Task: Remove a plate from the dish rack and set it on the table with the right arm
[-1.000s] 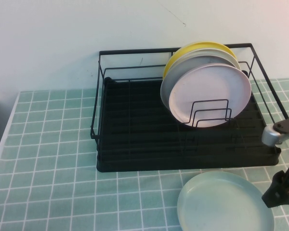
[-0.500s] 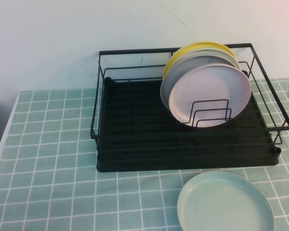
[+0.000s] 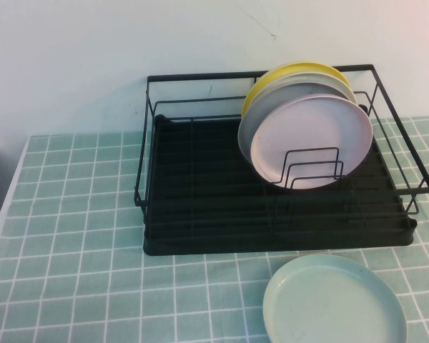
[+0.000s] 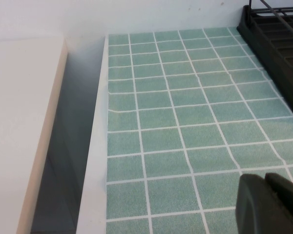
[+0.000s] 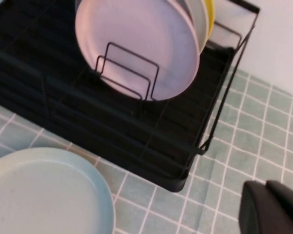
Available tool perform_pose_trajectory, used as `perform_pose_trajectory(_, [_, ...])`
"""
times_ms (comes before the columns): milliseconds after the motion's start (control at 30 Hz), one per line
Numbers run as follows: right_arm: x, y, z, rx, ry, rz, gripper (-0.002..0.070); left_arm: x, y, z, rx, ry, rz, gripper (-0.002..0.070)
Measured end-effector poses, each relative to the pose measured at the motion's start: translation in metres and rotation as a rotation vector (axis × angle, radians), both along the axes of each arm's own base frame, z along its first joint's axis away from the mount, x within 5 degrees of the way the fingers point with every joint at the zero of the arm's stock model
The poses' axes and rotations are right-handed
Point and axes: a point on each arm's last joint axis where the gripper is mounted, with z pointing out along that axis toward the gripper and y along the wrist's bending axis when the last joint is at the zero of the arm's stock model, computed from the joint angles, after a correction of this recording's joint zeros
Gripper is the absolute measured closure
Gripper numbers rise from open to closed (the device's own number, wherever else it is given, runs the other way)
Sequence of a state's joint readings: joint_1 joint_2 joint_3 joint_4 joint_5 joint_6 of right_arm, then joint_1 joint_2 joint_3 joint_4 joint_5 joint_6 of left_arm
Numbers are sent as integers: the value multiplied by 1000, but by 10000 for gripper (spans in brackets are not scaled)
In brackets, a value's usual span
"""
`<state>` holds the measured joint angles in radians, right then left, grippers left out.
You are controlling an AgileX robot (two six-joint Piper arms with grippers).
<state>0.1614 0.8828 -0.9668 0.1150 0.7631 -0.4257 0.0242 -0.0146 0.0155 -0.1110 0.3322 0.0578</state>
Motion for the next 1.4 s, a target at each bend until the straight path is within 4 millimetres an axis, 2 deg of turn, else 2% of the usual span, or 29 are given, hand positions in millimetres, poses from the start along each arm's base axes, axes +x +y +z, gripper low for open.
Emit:
perform_pose_trajectory(267, [-56, -12, -55, 142, -217, -100, 678, 0, 0, 0, 0, 0, 0, 678])
perform_pose_trajectory(367, [-71, -14, -81, 187, -230, -114, 678, 0, 0, 0, -2, 0, 1, 678])
perform_pose_trajectory(467, [-81, -15, -99, 208, -232, -117, 678, 0, 0, 0, -2, 0, 1, 678])
perform_pose_trajectory(667, [-85, -16, -123, 206, -187, -122, 678, 0, 0, 0, -2, 0, 1, 678])
perform_pose_trajectory(1233, [-91, -15, -163, 173, -12, -125, 678, 0, 0, 0, -2, 0, 1, 678])
perform_pose_trajectory(1400, [-97, -16, -185, 176, -2, -132, 678, 0, 0, 0, -2, 0, 1, 678])
